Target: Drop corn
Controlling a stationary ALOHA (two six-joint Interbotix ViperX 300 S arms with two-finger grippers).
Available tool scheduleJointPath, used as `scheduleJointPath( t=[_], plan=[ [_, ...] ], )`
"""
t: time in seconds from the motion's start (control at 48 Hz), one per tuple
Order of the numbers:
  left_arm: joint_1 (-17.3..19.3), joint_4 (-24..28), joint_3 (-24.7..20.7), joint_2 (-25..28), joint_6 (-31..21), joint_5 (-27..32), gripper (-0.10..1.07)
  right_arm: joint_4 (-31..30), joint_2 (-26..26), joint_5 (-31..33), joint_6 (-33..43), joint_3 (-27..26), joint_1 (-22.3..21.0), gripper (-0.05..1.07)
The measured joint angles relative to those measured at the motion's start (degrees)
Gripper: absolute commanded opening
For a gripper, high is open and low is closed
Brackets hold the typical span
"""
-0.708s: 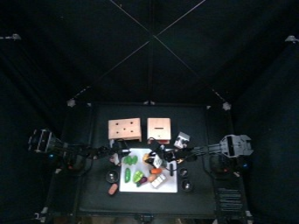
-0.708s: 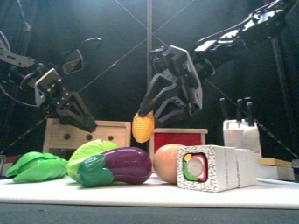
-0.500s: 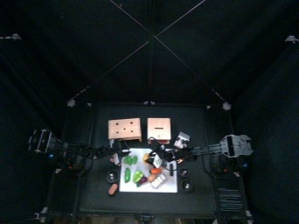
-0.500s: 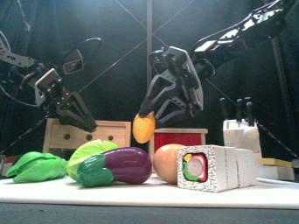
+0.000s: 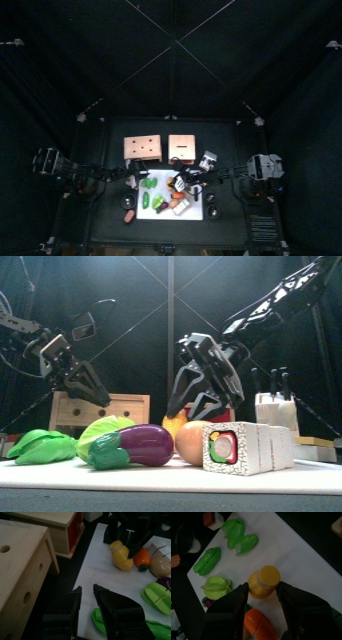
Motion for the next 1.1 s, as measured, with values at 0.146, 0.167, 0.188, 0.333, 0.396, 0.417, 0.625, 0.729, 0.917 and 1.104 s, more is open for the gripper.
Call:
scheduleJointPath(
  t=[0.146, 0.167, 0.188, 0.333, 0.396, 0.417, 0.625, 0.729, 0.917, 1.104],
  plan=[
    [0.0, 0.1, 0.0, 0.0, 0.0, -0.1, 0.69, 0.7, 1.3, 0.7, 0.1, -0.6, -0.1, 0.57],
    [0.1, 0.1, 0.1, 0.0, 0.0, 0.0, 0.69, 0.7, 1.4, 1.1, 0.1, -0.6, -0.1, 0.58],
    [0.0, 0.1, 0.1, 0.0, 0.0, 0.0, 0.69, 0.8, 1.4, 1.4, 0.1, -0.7, 0.0, 0.59],
    [0.1, 0.1, 0.1, 0.0, 0.0, 0.0, 0.69, 0.8, 1.4, 4.3, 0.1, -1.5, 0.0, 0.68],
    [0.1, 0.0, 0.1, 0.0, 0.0, -0.1, 0.69, 0.8, 1.5, 5.4, 0.1, -1.8, 0.0, 0.69],
    [0.1, 0.1, 0.0, 0.0, 0.0, 0.0, 0.69, 0.8, 1.4, 5.5, 0.1, -1.8, 0.0, 0.7],
    [0.1, 0.0, 0.0, 0.0, 0.0, -0.1, 0.69, 0.9, 1.8, 6.1, 0.0, -2.7, 0.1, 0.7],
    [0.1, 0.0, 0.0, 0.0, 0.0, -0.1, 0.69, 1.1, 3.1, 6.1, 0.1, -4.3, 0.1, 0.7],
    [0.1, 0.1, 0.0, 0.0, 0.0, 0.0, 0.69, 2.5, 6.0, 6.1, 0.1, -7.3, 0.3, 0.7],
    [0.1, 0.1, 0.1, 0.0, 0.0, -0.1, 0.69, 3.1, 7.1, 6.2, 0.1, -8.3, 0.7, 0.72]
  ],
)
